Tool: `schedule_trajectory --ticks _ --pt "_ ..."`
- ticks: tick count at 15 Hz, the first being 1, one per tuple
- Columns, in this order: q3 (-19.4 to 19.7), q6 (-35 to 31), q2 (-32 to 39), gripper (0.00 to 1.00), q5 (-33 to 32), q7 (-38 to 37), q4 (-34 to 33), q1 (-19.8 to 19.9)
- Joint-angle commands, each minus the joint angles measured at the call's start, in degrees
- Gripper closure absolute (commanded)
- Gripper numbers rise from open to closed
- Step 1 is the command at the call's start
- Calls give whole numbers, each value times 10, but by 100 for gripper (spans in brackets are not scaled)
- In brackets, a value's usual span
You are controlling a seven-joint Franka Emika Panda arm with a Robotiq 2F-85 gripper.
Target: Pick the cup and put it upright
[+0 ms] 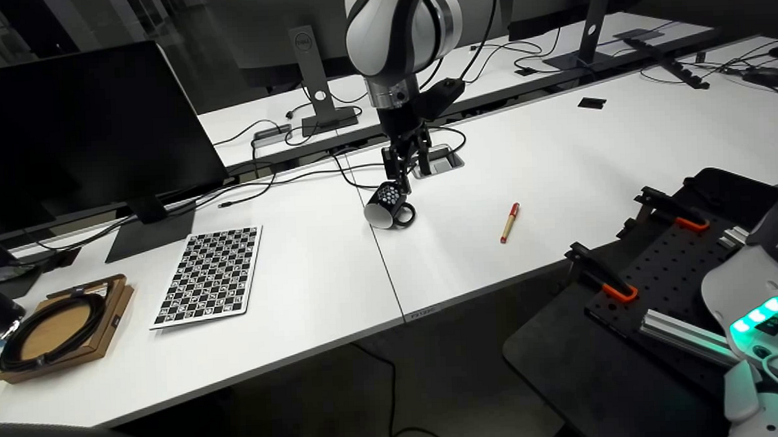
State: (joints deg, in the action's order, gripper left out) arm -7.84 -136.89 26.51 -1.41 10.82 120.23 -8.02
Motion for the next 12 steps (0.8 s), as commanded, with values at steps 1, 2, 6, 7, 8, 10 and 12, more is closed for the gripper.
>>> schedule_trajectory --ticks 1,2,6,7,8,10,12 --pt "-5 2 0 0 -3 -2 -1 4" --pt "-5 2 0 0 -3 -2 0 4" --pt "-18 -23 10 0 23 23 1 19" --pt "-24 -43 19 0 32 37 2 26" --pt "-22 -65 31 0 32 35 2 27" --pt "-27 -115 53 0 37 49 4 39" --pt "-30 -150 78 0 35 58 0 48"
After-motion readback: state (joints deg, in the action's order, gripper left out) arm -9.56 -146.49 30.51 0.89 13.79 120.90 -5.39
